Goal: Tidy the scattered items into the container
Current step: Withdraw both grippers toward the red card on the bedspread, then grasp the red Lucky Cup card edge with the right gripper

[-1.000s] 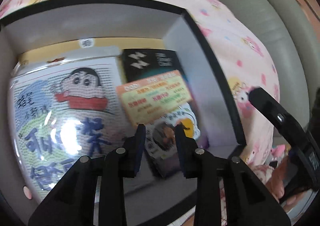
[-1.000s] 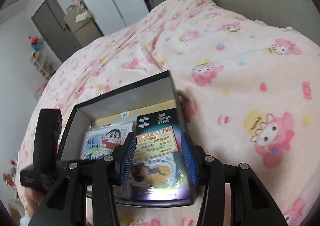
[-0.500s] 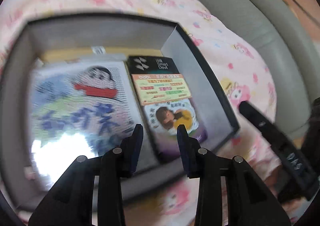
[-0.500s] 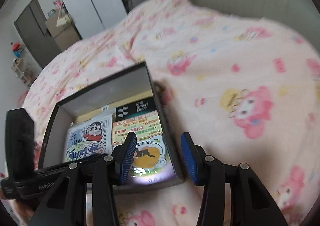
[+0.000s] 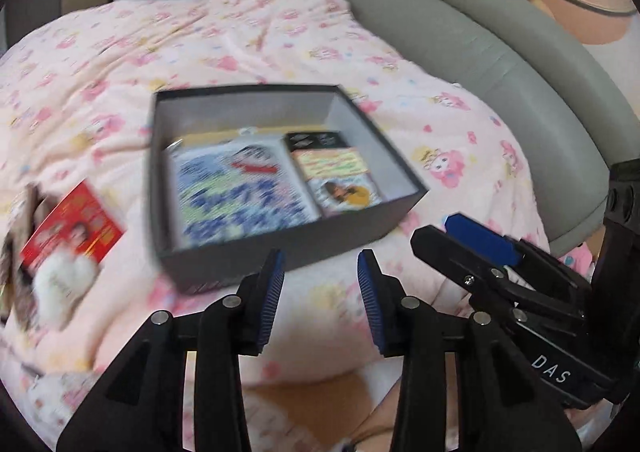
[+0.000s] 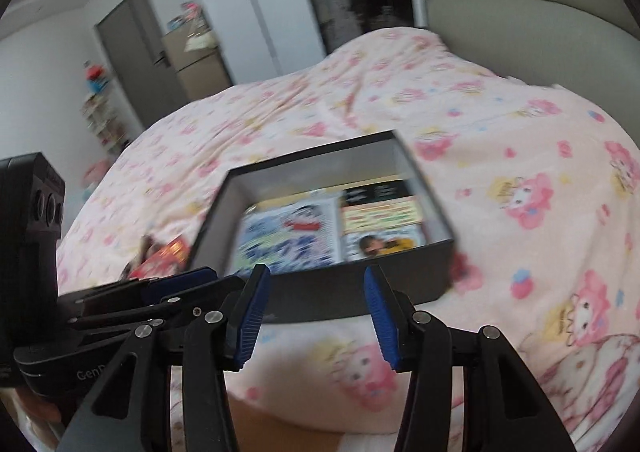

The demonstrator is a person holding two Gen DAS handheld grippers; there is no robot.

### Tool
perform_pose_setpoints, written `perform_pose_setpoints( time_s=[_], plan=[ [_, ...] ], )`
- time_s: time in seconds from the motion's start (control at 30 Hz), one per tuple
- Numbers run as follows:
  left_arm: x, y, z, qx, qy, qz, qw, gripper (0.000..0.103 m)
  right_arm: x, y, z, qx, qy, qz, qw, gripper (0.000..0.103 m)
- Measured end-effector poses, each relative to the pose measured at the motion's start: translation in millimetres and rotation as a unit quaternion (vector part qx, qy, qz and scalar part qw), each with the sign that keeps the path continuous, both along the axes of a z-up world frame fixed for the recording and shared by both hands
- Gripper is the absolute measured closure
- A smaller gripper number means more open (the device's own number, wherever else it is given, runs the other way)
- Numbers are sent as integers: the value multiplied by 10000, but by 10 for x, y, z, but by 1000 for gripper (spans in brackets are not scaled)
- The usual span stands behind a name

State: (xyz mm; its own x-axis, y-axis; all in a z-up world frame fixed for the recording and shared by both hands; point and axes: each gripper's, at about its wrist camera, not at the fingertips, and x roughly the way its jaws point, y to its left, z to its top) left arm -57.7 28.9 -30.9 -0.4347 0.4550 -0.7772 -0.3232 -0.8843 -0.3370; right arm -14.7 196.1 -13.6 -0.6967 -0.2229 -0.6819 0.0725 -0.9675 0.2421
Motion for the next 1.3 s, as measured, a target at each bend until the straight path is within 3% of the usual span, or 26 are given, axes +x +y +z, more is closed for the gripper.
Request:
perform_pose_setpoints(
  time_s=[0.17, 0.27, 0.43, 0.57, 0.67, 0.8, 1.03, 1.1, 1.23, 1.3],
  plan=[
    [96, -500, -45, -142, -220, 608, 9978, 66, 21, -501, -27, 141, 55, 603, 9981, 59],
    [160, -867, -37, 65, -214, 957, 9952, 66, -83, -802, -41, 9, -127, 946, 9954, 59],
    [193, -1526, -99, 308, -405, 1449, 9881, 66, -165, -1423, 23, 30, -60, 1579, 9874, 59],
    [110, -1923, -195, 311, -520, 1866, 9806, 65, -393, -1782, -149, -420, -574, 1919, 9788, 59],
    [41, -2299, -347, 371, -626, 2341, 9695, 66, -640, -1997, -349, -504, -1051, 1792, 9769, 59],
    [-142, -2683, -607, 562, -927, 2594, 9597, 66, -902, -2255, -481, -250, -1208, 1825, 9754, 59],
    [-507, -2907, -1019, 885, -1337, 2398, 9575, 66, -1538, -2627, -752, 267, -1448, 1531, 9772, 48],
    [-614, -2912, -1178, 734, -1665, 2260, 9570, 66, -1701, -2659, -851, 228, -1589, 1321, 9782, 47],
    [-673, -2952, -1293, 1013, -1644, 2227, 9556, 66, -1969, -2670, -1168, -169, -2080, 978, 9731, 47],
    [-701, -2945, -1349, 1074, -1598, 2224, 9557, 66, -2033, -2715, -1282, -19, -2099, 930, 9733, 47]
  ],
)
